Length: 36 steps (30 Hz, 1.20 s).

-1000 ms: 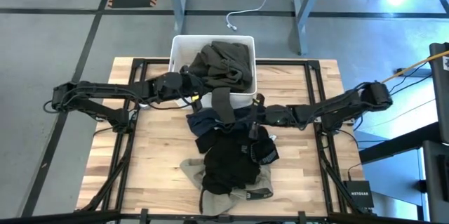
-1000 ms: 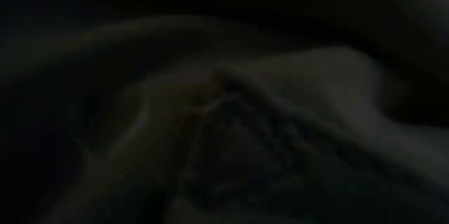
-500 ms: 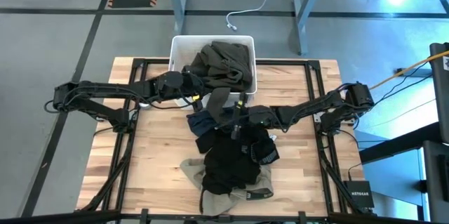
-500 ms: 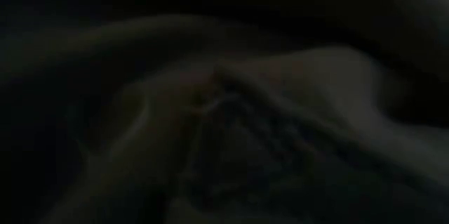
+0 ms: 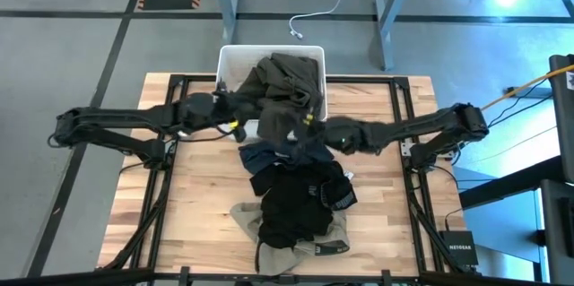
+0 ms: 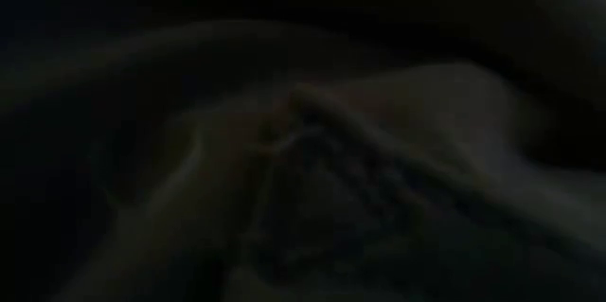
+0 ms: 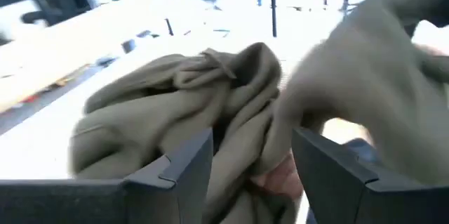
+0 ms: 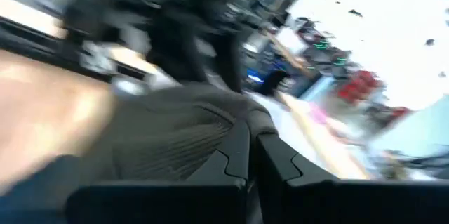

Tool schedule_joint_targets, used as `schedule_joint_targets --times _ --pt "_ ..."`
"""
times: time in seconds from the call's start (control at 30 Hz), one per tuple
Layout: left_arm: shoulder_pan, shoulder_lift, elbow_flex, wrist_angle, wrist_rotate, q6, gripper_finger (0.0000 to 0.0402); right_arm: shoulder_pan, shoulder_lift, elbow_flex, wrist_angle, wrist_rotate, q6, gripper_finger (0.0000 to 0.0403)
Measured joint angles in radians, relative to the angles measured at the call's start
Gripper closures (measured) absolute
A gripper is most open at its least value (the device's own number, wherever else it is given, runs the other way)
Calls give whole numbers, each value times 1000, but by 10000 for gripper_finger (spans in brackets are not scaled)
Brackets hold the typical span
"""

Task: Sort clothes
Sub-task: Put the gray jacket into the white bin, then put the black shorts into the white bin

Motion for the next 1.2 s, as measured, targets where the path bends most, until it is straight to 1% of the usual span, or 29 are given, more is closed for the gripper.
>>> schedule_joint_targets --times 0.07,0.17,0.23,0.33,0.4,0.47,0.53,0.6,0.7,0.77,0.9,0.97,1.07,1.17,1.2 --pt "-13 -35 0 -35 -31 -4 213 -38 -4 50 -69 29 -56 385" --pt "-23 -55 0 -58 -36 -16 213 -114 -5 120 -183 11 -71 380" --pt "-25 -55 0 -62 -34 -10 213 -170 -8 144 -245 -13 -32 379" --pt "-25 -37 0 -72 -34 6 213 -245 -7 146 -313 -28 71 373" --pt "-24 -21 0 -82 -35 5 213 -280 -6 145 -381 -23 110 361" --pt "-21 -6 0 -85 -34 6 213 -300 -6 146 -446 3 138 339" --pt "-18 9 0 -85 -34 6 213 -301 -9 152 -543 26 160 311" --pt "-16 19 0 -85 -35 2 213 -285 -10 193 -678 48 174 279" --pt "-15 24 0 -84 -35 -1 213 -243 -12 308 -895 61 221 233" --pt "-16 24 1 -83 -34 -1 213 -211 -12 400 -1041 39 267 206" --pt "-16 24 1 -83 -34 -1 213 -149 -13 563 -1262 15 353 169" --pt "-16 24 2 -83 -34 -1 213 -123 -15 622 -1350 -29 405 160" --pt "-16 24 2 -83 -34 -1 213 -88 -17 643 -1382 -213 484 158" --pt "-16 24 2 -83 -34 -1 213 -37 -16 589 -1337 -402 507 158" --pt "-16 24 2 -83 -34 -1 213 -18 -16 551 -1298 -436 508 158"
